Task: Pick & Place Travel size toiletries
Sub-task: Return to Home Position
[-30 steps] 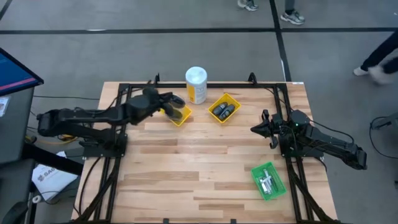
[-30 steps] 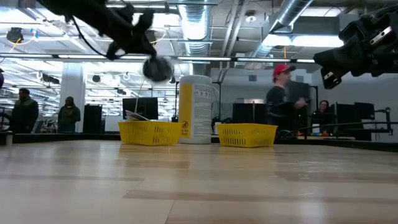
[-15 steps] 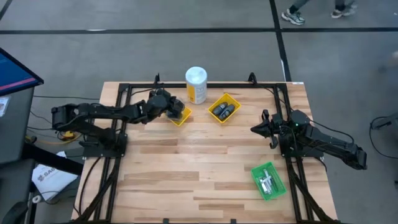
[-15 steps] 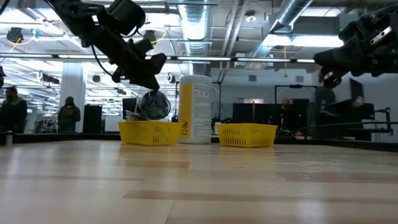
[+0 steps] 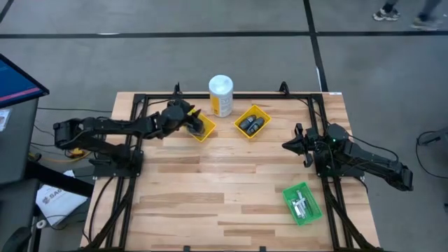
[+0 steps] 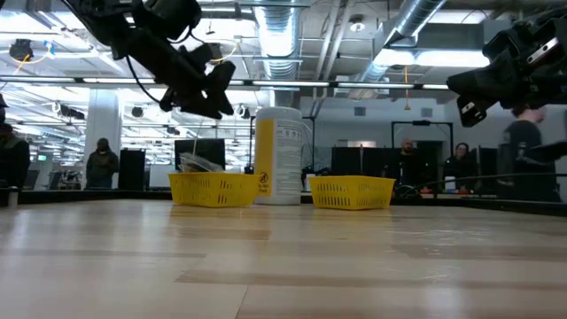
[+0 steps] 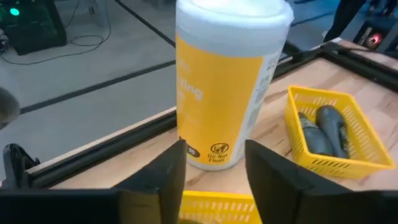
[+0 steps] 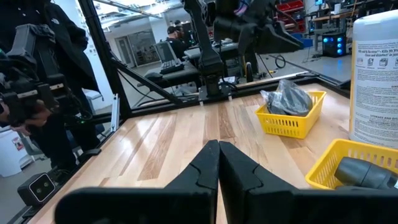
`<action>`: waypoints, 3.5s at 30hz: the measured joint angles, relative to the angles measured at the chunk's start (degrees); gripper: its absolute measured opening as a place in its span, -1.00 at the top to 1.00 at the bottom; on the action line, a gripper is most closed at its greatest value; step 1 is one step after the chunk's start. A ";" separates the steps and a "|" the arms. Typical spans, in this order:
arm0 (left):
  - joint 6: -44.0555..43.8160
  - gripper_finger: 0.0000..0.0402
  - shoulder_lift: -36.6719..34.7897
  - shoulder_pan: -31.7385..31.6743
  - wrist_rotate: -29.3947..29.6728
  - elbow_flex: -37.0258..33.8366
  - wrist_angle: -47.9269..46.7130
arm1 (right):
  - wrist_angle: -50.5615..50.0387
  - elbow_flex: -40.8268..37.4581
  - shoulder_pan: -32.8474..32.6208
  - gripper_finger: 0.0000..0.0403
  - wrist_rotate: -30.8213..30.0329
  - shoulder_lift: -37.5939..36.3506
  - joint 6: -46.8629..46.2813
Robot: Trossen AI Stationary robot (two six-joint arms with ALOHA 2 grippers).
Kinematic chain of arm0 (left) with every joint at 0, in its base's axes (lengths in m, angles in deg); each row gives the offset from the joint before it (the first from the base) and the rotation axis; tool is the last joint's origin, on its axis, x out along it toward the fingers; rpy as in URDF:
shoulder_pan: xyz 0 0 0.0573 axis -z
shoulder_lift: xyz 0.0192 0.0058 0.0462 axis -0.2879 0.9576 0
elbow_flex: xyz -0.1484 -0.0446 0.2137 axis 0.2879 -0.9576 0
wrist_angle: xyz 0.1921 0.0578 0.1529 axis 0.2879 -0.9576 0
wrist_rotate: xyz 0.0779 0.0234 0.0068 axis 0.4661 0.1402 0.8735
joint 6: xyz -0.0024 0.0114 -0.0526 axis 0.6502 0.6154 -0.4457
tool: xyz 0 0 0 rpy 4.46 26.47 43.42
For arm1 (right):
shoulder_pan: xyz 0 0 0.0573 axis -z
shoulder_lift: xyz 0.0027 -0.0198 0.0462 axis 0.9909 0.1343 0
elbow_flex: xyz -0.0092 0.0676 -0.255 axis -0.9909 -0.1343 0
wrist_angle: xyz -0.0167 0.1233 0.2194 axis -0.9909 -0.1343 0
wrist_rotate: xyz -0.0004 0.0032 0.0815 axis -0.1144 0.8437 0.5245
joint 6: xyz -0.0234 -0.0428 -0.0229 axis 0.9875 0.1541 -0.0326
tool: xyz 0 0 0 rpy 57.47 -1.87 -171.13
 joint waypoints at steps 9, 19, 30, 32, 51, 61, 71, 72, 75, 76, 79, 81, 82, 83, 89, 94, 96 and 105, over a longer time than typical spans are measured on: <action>-15.37 0.04 -11.69 0.64 -15.20 -0.02 2.91 | 0.00 0.00 -0.02 1.00 0.00 0.00 0.01; -19.09 0.18 -25.39 2.28 -27.50 0.02 13.27 | 0.00 -0.01 -0.02 1.00 -0.02 -0.01 0.02; -19.30 0.60 -27.99 2.37 -27.50 0.00 17.94 | 0.00 0.00 -0.02 1.00 0.00 -0.01 0.01; -18.72 0.66 -27.97 2.36 -27.42 0.00 18.08 | 0.00 0.01 -0.02 1.00 0.00 0.00 0.02; 12.56 1.00 -32.04 6.15 -32.53 -0.01 36.76 | -0.01 0.01 -0.02 1.00 0.00 -0.01 0.02; 12.51 1.00 -49.67 6.12 -31.26 -0.04 9.83 | 0.00 0.00 -0.02 1.00 0.00 -0.02 0.00; 17.26 1.00 -62.39 6.12 -35.88 -9.96 0.36 | -0.02 0.01 -0.02 1.00 0.00 0.00 0.00; 16.80 1.00 -63.93 6.10 -35.85 -11.86 0.16 | 0.00 -0.01 -0.02 1.00 0.00 0.00 0.00; 14.38 1.00 -68.59 6.11 -35.85 -16.97 0.13 | -0.01 0.01 -0.02 1.00 0.00 -0.02 0.01; 13.82 1.00 -70.00 6.11 -35.85 -18.42 0.32 | -0.02 0.01 -0.02 1.00 0.00 -0.01 0.00; 12.67 1.00 -71.73 6.12 -35.86 -22.16 0.91 | -0.01 0.01 -0.02 1.00 0.00 -0.01 0.01; 12.83 1.00 -71.14 6.12 -36.02 -23.74 0.54 | -0.02 0.01 -0.02 1.00 -0.02 -0.02 0.01; 13.47 1.00 -70.43 6.12 -36.50 -24.38 1.25 | 0.00 0.01 -0.02 1.00 -0.02 -0.02 0.02; 13.60 1.00 -70.10 6.12 -37.38 -25.35 1.27 | 0.00 0.01 -0.04 1.00 0.00 -0.02 0.02; 13.33 1.00 -69.33 6.12 -39.92 -31.15 1.50 | -0.01 0.01 -0.04 1.00 0.00 0.00 0.01; 13.33 1.00 -69.35 6.12 -39.95 -35.05 3.16 | 0.00 0.01 -0.03 1.00 0.00 0.00 0.01; 13.33 1.00 -69.32 6.12 -39.94 -36.36 3.55 | 0.00 0.01 -0.04 1.00 0.00 0.00 0.02; 14.29 0.99 -68.88 6.12 -41.80 -36.43 2.57 | 0.00 0.01 -0.04 1.00 0.00 0.00 0.00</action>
